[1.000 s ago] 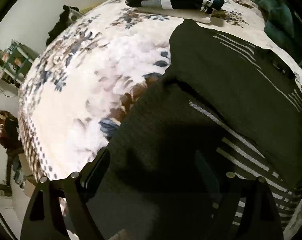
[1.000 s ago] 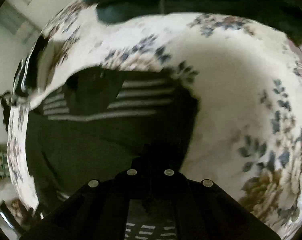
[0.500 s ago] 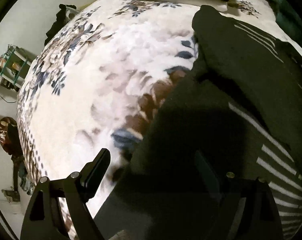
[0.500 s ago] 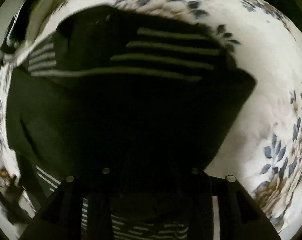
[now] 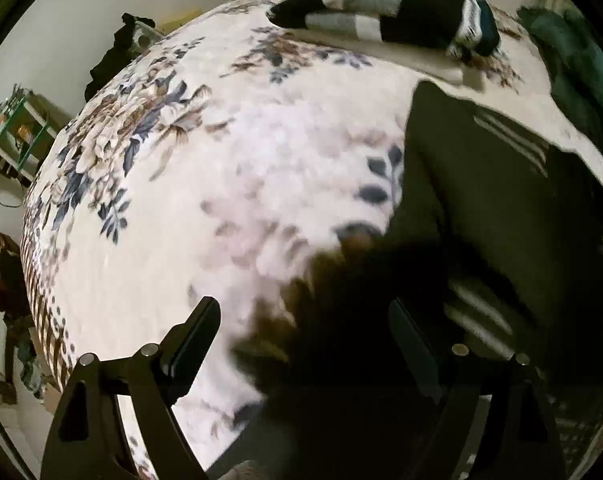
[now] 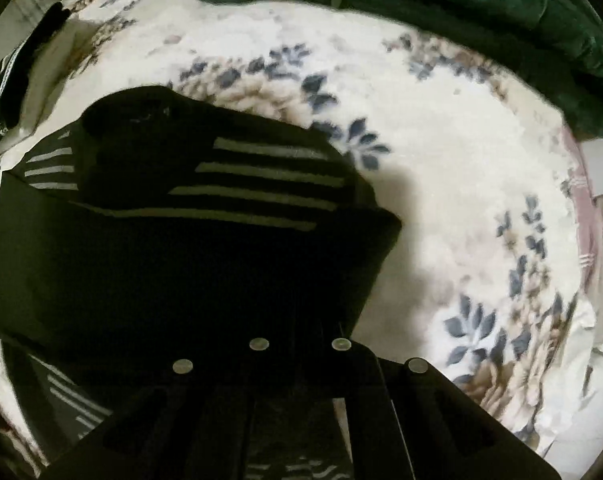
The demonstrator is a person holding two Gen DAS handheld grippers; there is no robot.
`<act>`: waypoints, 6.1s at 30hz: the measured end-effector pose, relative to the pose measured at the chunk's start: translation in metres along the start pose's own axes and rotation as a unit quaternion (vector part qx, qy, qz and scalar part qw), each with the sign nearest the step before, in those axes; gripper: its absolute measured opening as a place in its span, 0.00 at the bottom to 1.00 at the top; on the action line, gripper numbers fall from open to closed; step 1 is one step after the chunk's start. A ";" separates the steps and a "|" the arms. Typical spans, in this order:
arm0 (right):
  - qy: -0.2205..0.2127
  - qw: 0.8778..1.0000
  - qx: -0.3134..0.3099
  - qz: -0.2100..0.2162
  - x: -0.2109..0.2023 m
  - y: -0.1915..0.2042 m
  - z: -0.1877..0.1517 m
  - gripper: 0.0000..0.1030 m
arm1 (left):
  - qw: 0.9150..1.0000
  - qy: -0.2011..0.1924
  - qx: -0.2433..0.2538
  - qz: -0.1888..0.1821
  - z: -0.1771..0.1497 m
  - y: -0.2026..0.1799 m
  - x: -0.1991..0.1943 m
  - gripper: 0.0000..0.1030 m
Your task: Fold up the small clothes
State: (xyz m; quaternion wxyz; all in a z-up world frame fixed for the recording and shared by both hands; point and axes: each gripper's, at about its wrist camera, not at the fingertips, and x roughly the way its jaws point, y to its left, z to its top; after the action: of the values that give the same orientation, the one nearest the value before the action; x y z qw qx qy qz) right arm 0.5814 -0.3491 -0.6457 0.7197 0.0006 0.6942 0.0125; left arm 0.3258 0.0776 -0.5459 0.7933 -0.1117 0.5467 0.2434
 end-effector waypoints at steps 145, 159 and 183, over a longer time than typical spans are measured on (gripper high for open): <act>0.210 0.935 0.008 0.287 0.015 0.146 -0.317 0.53 | 0.953 0.163 -0.112 -0.229 -0.172 0.152 -0.091 0.57; 0.032 0.945 0.112 0.307 -0.036 0.083 -0.075 0.63 | 0.927 0.054 -0.029 -0.369 0.097 0.015 -0.011 0.64; -0.003 0.964 0.174 0.201 0.038 0.130 0.060 0.23 | 0.892 0.141 0.130 -0.410 0.212 -0.078 0.141 0.05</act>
State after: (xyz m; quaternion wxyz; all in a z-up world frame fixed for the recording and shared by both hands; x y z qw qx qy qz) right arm 0.6408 -0.2171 -0.6792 0.6931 0.2654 0.6692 0.0360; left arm 0.5778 0.1418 -0.6032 0.7446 -0.2552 0.5853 -0.1947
